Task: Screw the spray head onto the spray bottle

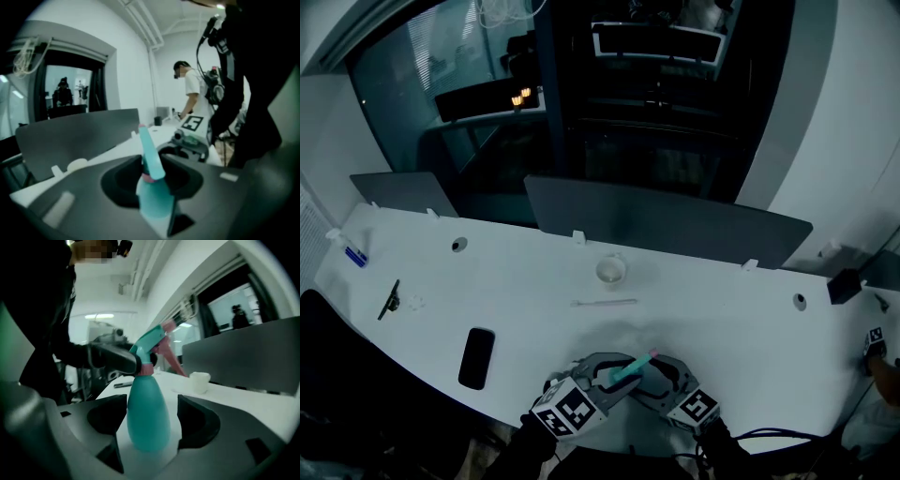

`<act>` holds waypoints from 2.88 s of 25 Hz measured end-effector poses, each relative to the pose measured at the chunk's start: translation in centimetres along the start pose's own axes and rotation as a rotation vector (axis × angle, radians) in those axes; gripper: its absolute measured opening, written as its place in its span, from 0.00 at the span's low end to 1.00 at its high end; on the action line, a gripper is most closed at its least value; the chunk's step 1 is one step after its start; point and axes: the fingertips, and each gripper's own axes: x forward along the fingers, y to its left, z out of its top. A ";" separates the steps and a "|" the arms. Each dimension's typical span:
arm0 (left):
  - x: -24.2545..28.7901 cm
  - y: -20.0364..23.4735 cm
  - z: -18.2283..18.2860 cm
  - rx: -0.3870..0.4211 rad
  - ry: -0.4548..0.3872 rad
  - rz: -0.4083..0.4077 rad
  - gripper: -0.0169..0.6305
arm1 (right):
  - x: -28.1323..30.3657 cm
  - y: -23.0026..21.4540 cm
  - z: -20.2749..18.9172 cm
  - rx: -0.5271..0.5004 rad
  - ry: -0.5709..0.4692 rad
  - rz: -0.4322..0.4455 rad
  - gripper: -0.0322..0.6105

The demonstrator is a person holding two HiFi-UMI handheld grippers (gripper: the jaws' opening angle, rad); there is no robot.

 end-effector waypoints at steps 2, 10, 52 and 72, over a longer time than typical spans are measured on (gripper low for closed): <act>-0.1 0.7 -0.1 -0.061 -0.017 0.125 0.23 | -0.4 -0.7 0.3 0.071 -0.030 -0.176 0.55; -0.2 1.0 -0.2 -0.113 -0.035 0.249 0.23 | 1.7 0.3 -1.0 0.008 0.030 -0.195 0.53; -1.5 1.8 -0.5 -0.203 -0.127 0.452 0.23 | 1.7 1.7 -0.6 0.025 0.029 -0.300 0.53; -2.2 0.3 -0.6 -0.109 -0.159 0.126 0.23 | 1.0 1.6 -0.7 -0.031 0.046 0.089 0.54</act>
